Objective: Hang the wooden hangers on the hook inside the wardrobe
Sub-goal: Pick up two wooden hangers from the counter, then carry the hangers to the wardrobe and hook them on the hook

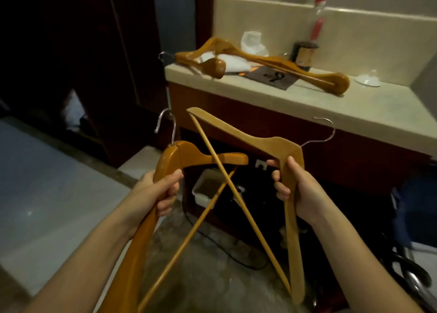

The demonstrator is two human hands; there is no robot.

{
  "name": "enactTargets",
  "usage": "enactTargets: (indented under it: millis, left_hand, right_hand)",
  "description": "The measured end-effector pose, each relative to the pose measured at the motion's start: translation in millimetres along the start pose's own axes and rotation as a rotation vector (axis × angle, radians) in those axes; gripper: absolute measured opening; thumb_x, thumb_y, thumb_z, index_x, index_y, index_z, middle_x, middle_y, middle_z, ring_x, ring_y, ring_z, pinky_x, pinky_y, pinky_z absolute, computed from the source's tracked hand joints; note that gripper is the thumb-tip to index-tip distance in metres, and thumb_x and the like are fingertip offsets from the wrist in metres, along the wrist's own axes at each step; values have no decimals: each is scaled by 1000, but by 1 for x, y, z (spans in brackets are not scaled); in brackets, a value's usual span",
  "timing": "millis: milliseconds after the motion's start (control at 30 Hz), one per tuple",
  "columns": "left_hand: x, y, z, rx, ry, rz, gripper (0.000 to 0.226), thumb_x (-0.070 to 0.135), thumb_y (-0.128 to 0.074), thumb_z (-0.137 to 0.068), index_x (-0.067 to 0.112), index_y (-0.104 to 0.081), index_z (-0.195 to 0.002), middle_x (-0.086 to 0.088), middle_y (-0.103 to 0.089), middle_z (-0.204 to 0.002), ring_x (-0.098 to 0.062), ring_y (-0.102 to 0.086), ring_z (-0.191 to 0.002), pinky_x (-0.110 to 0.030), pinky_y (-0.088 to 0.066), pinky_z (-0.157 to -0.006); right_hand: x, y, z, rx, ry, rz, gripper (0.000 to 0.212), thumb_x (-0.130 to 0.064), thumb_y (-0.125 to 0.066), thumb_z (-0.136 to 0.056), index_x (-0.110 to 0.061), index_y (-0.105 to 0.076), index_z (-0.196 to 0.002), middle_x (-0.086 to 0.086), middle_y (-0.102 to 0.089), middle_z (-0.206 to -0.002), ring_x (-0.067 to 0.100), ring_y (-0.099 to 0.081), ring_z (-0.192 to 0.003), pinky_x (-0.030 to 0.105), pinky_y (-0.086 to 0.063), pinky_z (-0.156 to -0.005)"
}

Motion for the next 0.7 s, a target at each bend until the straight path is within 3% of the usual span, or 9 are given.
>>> enactTargets:
  millis: [133, 300, 567, 700]
  left_hand:
    - [-35, -3, 16, 198, 89, 41, 38, 34, -67, -72, 9, -50, -94, 0, -44, -58, -4, -38, -36, -14, -34, -34]
    - [-89, -4, 31, 368, 208, -2, 20, 27, -58, -86, 9, -49, -90, 3, -45, -55, -4, -39, -37, -14, -34, -35]
    - [-197, -7, 95, 674, 432, 54, 24, 35, -65, -83, 12, -57, -80, 3, -54, -57, -6, -48, -45, -17, -41, -43]
    - [-240, -11, 138, 872, 541, 67, 19, 32, -67, -82, 17, -60, -92, 1, -57, -66, -9, -51, -52, -19, -43, -47]
  right_hand:
    - [30, -1, -15, -98, -76, 107, 41, -37, -33, -98, -8, -59, -111, -1, -54, -66, 6, -40, -42, 17, -33, -41]
    - [65, 18, -26, -165, -162, 309, 35, -36, -40, -97, -11, -63, -103, 0, -56, -67, 9, -42, -46, 21, -35, -46]
    - [137, 58, -34, -233, -379, 699, 29, -32, -46, -96, -8, -62, -101, 5, -60, -73, 14, -47, -55, 24, -37, -50]
    - [178, 63, -36, -290, -470, 819, 27, -31, -49, -95, -7, -64, -93, 7, -60, -72, 17, -47, -56, 27, -39, -51]
Point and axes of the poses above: each hand's wrist, its own z-axis away from the middle knuckle, its own y-axis out of the back of the hand, x = y × z, the point moved 5 cm from there along -z, towards the middle knuckle
